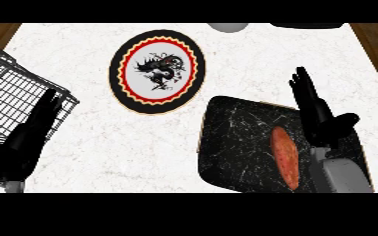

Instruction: Pick the sweet potato from the tray and place it in the plate

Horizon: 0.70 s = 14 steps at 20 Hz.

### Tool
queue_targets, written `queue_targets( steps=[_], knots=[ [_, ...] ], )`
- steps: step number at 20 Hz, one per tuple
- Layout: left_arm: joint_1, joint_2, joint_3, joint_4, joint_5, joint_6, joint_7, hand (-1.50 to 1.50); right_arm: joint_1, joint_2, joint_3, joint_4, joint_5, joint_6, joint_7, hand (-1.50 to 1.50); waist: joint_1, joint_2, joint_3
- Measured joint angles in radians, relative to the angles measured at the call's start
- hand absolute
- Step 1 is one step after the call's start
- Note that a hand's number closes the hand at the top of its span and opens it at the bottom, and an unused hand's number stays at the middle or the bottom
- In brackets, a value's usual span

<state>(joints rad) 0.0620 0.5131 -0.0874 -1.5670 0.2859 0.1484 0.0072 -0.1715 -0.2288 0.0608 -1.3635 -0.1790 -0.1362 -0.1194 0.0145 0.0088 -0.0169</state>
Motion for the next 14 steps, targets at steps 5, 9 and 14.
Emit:
queue_targets(
  steps=[5, 9, 14],
  knots=[
    [0.012, -0.043, -0.005, -0.004, -0.033, -0.011, -0.077, 0.0, -0.062, 0.067, 0.078, -0.105, 0.022, -0.059, 0.214, 1.5, -0.008, -0.014, 0.018],
    [0.014, -0.056, -0.014, 0.004, -0.045, -0.014, -0.108, 0.0, -0.11, 0.0, 0.138, -0.119, 0.219, -0.166, 0.28, -1.5, -0.024, -0.02, 0.012],
    [-0.02, -0.091, -0.026, 0.041, -0.064, -0.012, -0.124, 0.0, 0.015, 0.115, 0.232, -0.219, 0.392, -0.396, 0.24, -1.5, -0.032, -0.02, 0.022]
  ],
)
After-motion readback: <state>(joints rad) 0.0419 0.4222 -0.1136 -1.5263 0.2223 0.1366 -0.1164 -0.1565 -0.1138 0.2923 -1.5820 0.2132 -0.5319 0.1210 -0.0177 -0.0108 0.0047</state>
